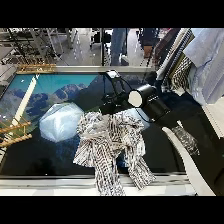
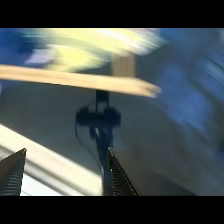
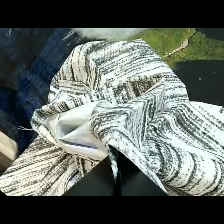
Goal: Fold the clothes and pants, and hang the long-sleeved shirts on hangers.
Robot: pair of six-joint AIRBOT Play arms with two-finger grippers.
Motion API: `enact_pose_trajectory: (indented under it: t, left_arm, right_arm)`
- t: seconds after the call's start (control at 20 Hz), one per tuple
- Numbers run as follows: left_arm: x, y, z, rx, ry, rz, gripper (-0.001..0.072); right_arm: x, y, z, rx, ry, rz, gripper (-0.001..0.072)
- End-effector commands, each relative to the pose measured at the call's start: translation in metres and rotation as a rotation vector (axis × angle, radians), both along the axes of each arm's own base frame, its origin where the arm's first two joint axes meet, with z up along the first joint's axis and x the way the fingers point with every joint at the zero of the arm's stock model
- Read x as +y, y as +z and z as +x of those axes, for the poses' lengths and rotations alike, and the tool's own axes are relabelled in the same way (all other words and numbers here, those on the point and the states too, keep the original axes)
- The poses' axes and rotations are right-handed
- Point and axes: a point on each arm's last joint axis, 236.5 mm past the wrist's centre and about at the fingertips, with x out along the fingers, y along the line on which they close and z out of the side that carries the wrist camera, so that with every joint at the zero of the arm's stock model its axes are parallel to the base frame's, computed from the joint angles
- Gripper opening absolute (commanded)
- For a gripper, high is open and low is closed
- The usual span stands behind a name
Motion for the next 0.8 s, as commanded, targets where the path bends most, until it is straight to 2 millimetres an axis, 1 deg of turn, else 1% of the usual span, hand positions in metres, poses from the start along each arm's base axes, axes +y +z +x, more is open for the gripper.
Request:
enact_pose_trajectory:
  t: [0.0, 0.1, 0.2, 0.3, 0.35, 0.4, 0.45, 0.5, 0.55, 0.6, 0.65, 0.7, 0.75]
  left_arm:
    - [0.096, -0.009, -0.035, -0.064, 0.207, 0.026, 0.0566]
    - [0.126, -0.03, -0.019, -0.021, 0.218, -0.018, 0.0566]
    - [0.148, -0.06, 0.004, 0.04, 0.201, -0.067, 0.0564]
    - [0.164, -0.09, 0.026, 0.08, 0.182, -0.084, 0.0562]
    - [0.173, -0.103, 0.033, 0.097, 0.176, -0.074, 0.0562]
    - [0.182, -0.114, 0.04, 0.106, 0.168, -0.055, 0.0561]
    - [0.186, -0.123, 0.049, 0.1, 0.159, -0.05, 0.0561]
    - [0.19, -0.132, 0.056, 0.094, 0.152, -0.044, 0.0529]
    - [0.189, -0.141, 0.06, 0.098, 0.145, -0.047, 0.0463]
    - [0.189, -0.148, 0.062, 0.105, 0.142, -0.054, 0.036]
    - [0.188, -0.154, 0.063, 0.113, 0.138, -0.061, 0.0209]
    - [0.188, -0.156, 0.063, 0.116, 0.138, -0.063, 0.0124]
    - [0.188, -0.155, 0.063, 0.115, 0.139, -0.062, 0.0115]
  right_arm:
    - [0.0, -0.007, -0.006, 0.002, 0.056, -0.042, 0.0031]
    - [0.0, -0.007, -0.005, -0.002, 0.058, -0.045, 0.0031]
    - [-0.001, -0.007, -0.004, -0.006, 0.056, -0.05, 0.0032]
    - [-0.002, -0.007, -0.004, -0.007, 0.055, -0.051, 0.0032]
    - [-0.002, -0.007, -0.004, -0.006, 0.054, -0.05, 0.0032]
    - [-0.002, -0.007, -0.004, -0.005, 0.052, -0.05, 0.0032]
    - [-0.002, -0.007, -0.004, -0.004, 0.049, -0.048, 0.0032]
    - [-0.001, -0.007, -0.004, -0.003, 0.045, -0.045, 0.0032]
    - [-0.001, -0.006, -0.003, -0.007, 0.042, -0.041, 0.0032]
    - [0.0, -0.005, -0.001, -0.009, 0.03, -0.031, 0.0032]
    - [0.001, -0.003, 0.001, -0.015, 0.019, -0.019, 0.0032]
    - [0.002, -0.002, 0.003, -0.021, 0.018, -0.016, 0.0032]
    - [0.002, -0.002, 0.003, -0.021, 0.017, -0.013, 0.0032]
